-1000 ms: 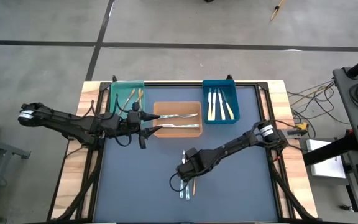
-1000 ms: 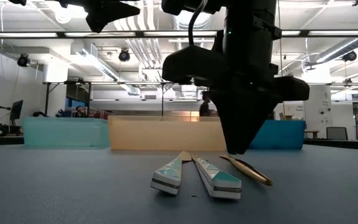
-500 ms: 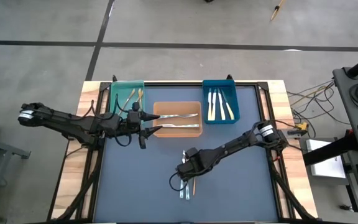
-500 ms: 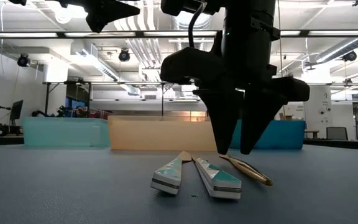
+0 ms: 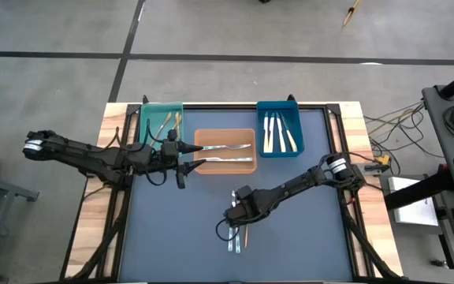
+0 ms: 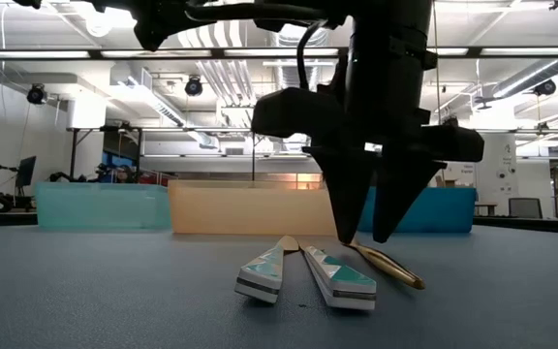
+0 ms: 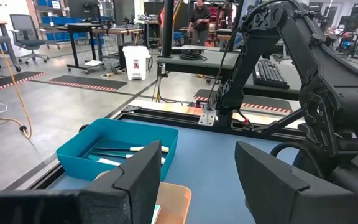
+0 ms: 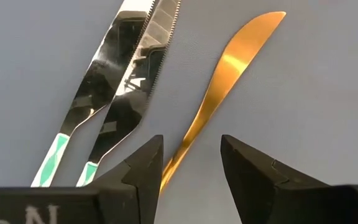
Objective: Sort silverware by color (type)
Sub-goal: Put the gold knife into the green bin
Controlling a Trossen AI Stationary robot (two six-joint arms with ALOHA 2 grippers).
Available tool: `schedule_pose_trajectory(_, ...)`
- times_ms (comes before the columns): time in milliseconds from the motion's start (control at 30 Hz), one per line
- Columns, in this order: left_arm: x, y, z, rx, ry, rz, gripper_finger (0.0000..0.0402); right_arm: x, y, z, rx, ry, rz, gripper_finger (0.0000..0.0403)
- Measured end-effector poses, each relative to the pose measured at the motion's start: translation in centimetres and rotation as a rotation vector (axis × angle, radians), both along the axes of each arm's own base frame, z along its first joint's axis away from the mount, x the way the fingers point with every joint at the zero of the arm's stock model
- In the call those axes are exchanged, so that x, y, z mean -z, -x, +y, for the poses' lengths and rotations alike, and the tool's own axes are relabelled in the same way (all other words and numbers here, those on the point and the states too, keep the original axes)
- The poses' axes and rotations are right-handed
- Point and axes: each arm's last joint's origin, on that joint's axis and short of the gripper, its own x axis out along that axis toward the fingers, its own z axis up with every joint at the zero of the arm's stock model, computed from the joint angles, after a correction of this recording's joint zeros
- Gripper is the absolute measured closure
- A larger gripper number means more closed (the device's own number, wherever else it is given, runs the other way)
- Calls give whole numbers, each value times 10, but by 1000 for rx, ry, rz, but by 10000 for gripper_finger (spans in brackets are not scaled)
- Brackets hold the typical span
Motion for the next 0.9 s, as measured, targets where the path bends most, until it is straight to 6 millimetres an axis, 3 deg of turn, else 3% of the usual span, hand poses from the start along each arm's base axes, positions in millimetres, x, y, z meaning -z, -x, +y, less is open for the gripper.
schedule_pose_trajectory(367, 0, 0, 0, 0, 0, 2, 214, 12, 2, -1, 9, -3, -26, 255)
schedule_pose_trajectory(900, 0, 0, 0, 0, 0, 3, 214, 13, 10, -3, -19, -4, 68, 271)
